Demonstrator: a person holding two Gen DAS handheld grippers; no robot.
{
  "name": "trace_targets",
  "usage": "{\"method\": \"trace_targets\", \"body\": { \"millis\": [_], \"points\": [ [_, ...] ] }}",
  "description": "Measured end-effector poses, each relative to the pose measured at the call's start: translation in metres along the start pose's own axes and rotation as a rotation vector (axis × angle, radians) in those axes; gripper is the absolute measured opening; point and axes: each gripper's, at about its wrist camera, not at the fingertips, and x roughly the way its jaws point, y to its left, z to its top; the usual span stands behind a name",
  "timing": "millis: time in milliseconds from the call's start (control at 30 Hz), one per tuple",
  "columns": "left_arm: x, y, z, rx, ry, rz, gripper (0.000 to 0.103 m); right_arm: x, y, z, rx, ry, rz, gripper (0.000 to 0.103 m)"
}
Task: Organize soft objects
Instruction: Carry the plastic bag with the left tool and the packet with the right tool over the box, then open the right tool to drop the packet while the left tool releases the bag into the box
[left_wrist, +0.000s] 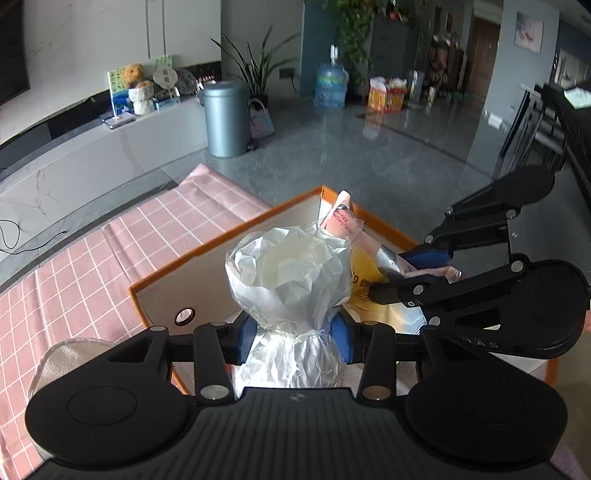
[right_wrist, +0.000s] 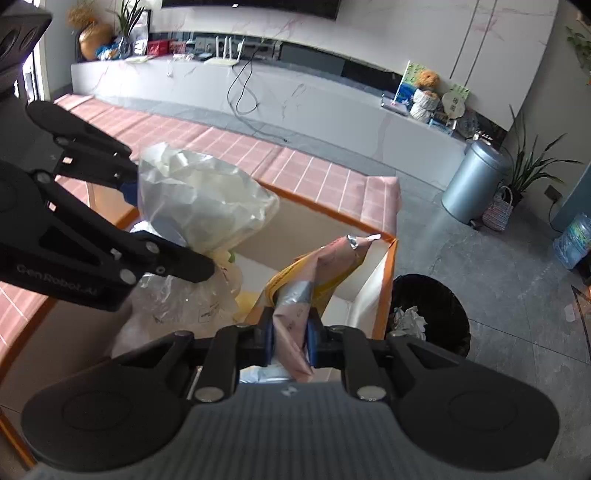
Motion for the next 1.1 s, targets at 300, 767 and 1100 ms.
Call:
{"method": "trace_targets", "body": {
  "millis": [300,767,1100],
  "points": [
    [0.018,0.003,-0.003,0.048,0.094,0.029,0.05,0.043,0.006,0.003,-0.115,0.108,-0.017,0.016],
    [0.027,-0.004,0.003,0.099,0.095,0.05,0.053,0.039,-0.002,-0.003,-0.158,0.108,-0.085,0.033],
    [0.015,-0.002,0.006,0.089,0.044,0.1,0.076,0.027,0.001,-0.005,-0.134,0.093,-0.08,0.035]
  ]
}}
